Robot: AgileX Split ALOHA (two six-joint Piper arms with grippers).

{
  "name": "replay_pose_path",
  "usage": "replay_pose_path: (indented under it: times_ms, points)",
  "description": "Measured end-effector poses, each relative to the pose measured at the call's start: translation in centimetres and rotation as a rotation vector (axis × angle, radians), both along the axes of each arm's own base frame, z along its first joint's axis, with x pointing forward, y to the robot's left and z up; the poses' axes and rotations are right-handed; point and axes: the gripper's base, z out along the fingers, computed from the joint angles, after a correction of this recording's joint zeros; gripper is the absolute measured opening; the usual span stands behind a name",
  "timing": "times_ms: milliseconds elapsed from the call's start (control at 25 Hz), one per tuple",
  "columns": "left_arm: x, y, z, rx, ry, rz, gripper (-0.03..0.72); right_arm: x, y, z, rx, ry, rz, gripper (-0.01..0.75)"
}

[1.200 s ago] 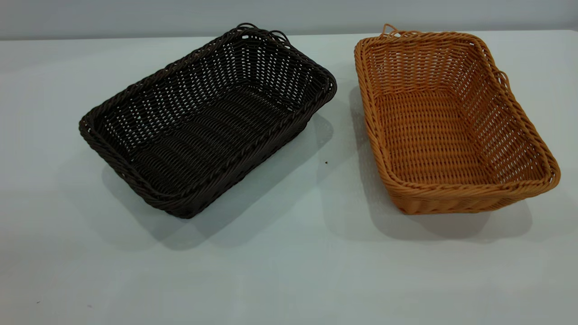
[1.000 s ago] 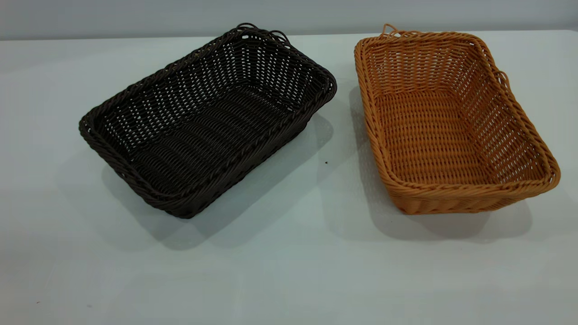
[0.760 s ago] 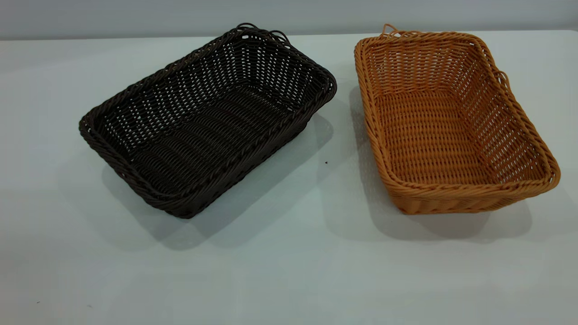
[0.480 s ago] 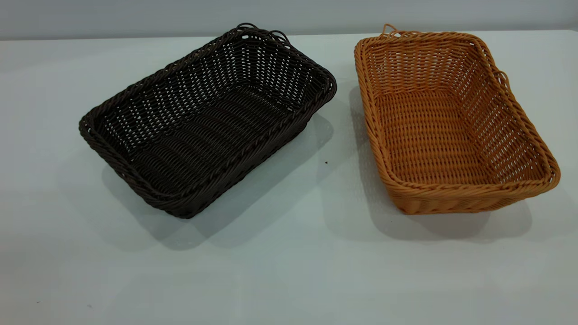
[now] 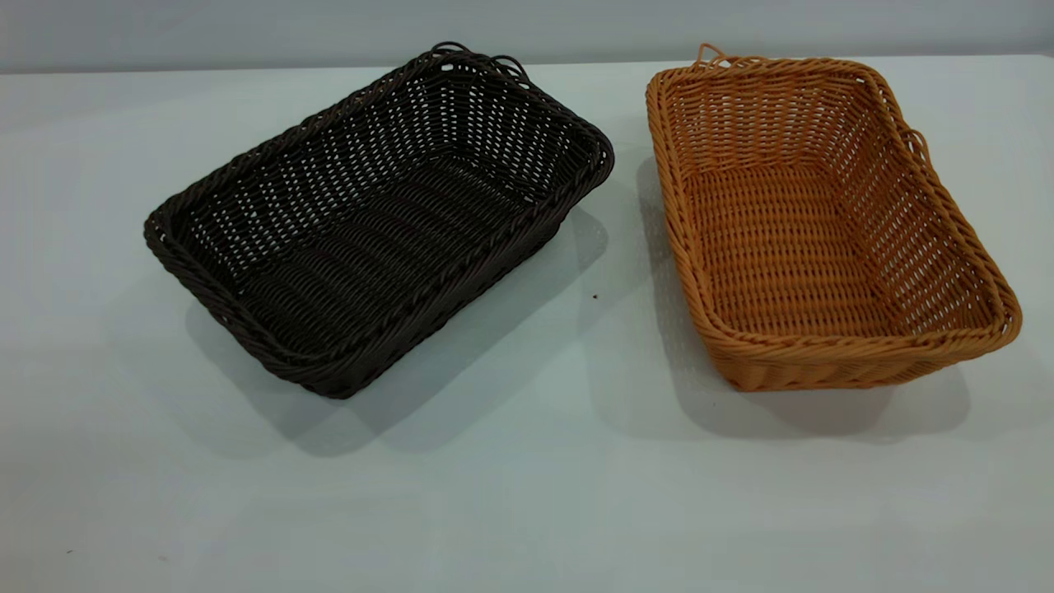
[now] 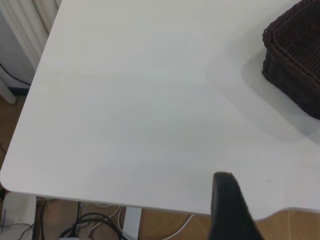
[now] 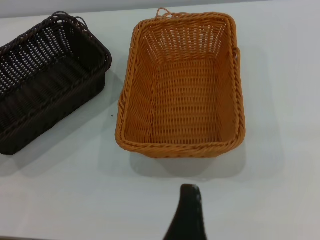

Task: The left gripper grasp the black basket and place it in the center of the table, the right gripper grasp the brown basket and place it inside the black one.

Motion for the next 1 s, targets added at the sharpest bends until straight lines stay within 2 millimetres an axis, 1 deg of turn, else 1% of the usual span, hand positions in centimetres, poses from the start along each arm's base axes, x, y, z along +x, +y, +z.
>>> replay_pose_path:
  times_ms: [280, 600, 680, 760, 840, 920, 1000]
  points:
    - [0.1, 0.0, 0.2, 0.002, -0.024, -0.002, 0.382, 0.0, 0.0, 0.0, 0.0, 0.0, 0.0, 0.573]
    - [0.4, 0.1, 0.6, 0.016, -0.076, -0.001, 0.382, 0.0, 0.0, 0.0, 0.003, -0.001, -0.002, 0.551]
    - [0.6, 0.0, 1.1, 0.011, -0.122, -0.008, 0.382, 0.5, 0.2, 0.4, 0.032, 0.01, 0.009, 0.551]
    - [1.2, -0.2, 2.1, -0.009, -0.169, -0.017, 0.382, 1.9, 0.6, 1.1, 0.081, 0.015, 0.014, 0.551]
    - [2.8, -0.2, 3.2, -0.014, -0.171, -0.023, 0.382, 4.2, 0.7, 1.6, 0.106, 0.048, 0.003, 0.552]
    - [5.3, -0.1, 3.7, -0.009, -0.116, -0.033, 0.386, 6.6, 0.8, 1.5, 0.107, 0.102, 0.001, 0.569]
    - [8.0, -0.1, 4.2, 0.013, -0.062, -0.058, 0.402, 9.1, 1.1, 0.9, 0.119, 0.187, 0.013, 0.594]
